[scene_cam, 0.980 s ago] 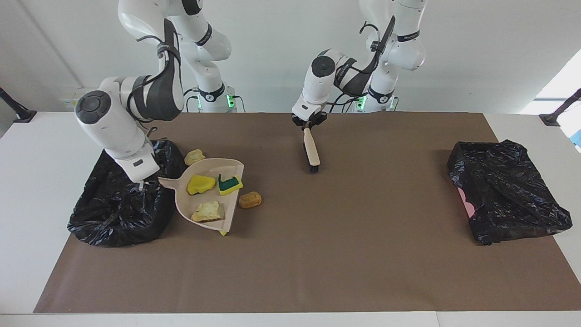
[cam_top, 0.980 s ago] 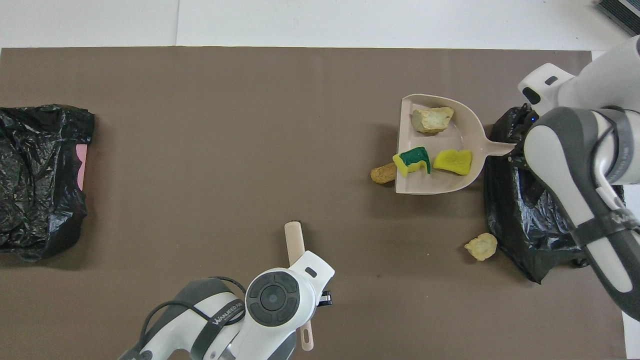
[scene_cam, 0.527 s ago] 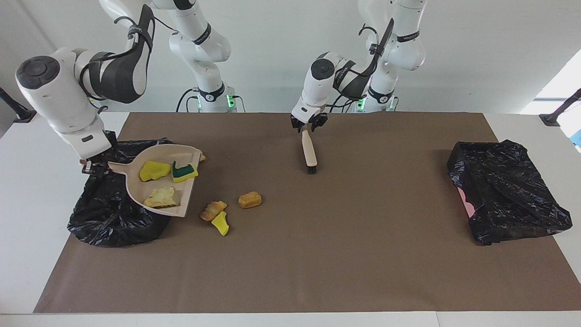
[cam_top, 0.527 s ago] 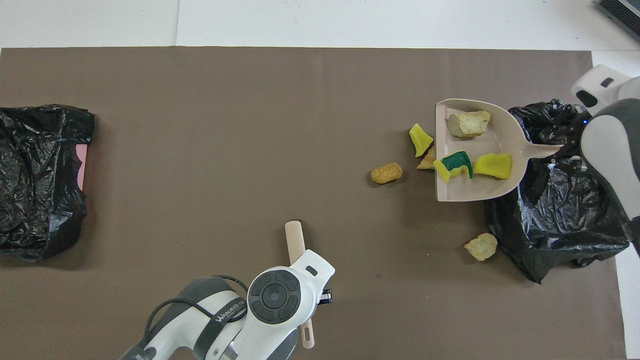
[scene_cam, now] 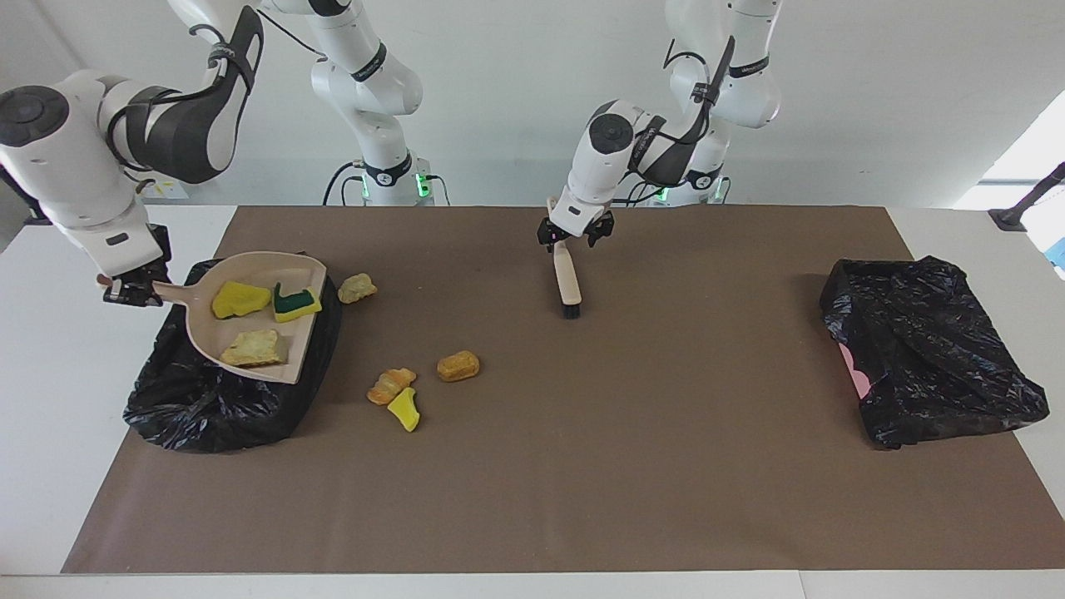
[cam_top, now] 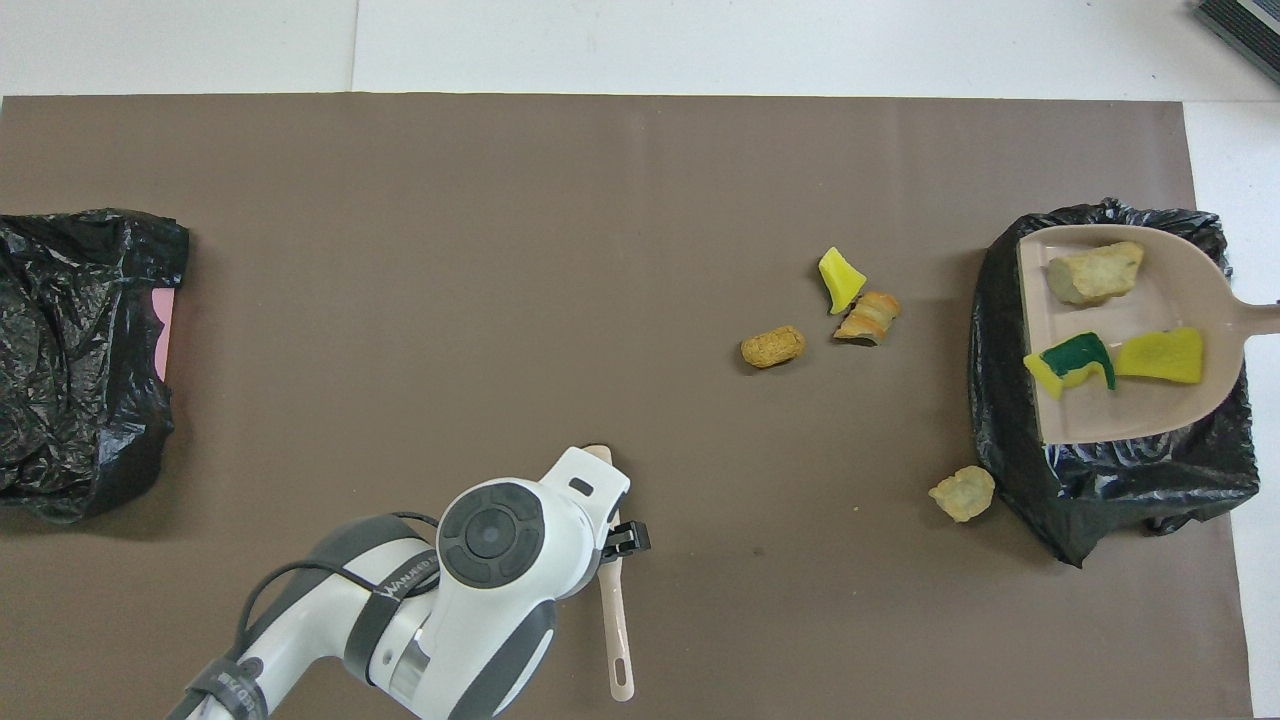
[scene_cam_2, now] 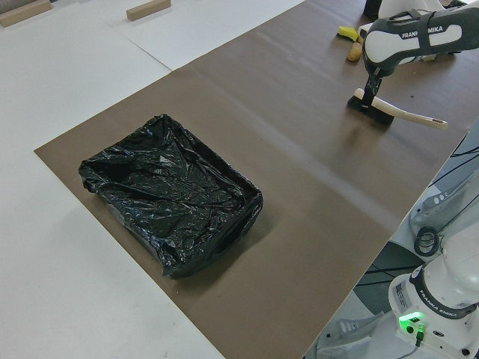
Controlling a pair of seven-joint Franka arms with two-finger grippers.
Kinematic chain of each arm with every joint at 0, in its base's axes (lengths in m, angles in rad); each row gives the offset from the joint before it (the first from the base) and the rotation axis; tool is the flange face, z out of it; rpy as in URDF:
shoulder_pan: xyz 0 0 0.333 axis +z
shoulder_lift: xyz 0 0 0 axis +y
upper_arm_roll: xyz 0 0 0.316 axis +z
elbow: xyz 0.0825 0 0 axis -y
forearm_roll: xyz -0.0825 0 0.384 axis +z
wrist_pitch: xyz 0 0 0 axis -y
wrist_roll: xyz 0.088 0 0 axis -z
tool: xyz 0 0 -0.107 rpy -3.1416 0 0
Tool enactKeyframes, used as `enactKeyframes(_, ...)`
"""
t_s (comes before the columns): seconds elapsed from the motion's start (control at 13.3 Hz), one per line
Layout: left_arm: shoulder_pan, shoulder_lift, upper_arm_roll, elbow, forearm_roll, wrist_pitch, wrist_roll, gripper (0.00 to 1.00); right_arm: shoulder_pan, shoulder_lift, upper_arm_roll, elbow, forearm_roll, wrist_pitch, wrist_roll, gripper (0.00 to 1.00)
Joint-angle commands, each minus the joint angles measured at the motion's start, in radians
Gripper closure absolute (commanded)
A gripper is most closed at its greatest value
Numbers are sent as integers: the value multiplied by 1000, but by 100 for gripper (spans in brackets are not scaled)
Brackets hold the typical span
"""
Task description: Sweep and dump trash in bin
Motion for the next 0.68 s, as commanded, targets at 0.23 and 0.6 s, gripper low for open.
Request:
enactKeyframes(0.23, 228, -2, -9, 75, 72, -54, 258, 0, 3, -77, 12, -117, -219, 69, 86, 100)
enactKeyframes(0.6, 406, -75, -6, 89, 72, -160, 591, 0, 92, -189, 18, -283, -436, 62, 304, 100)
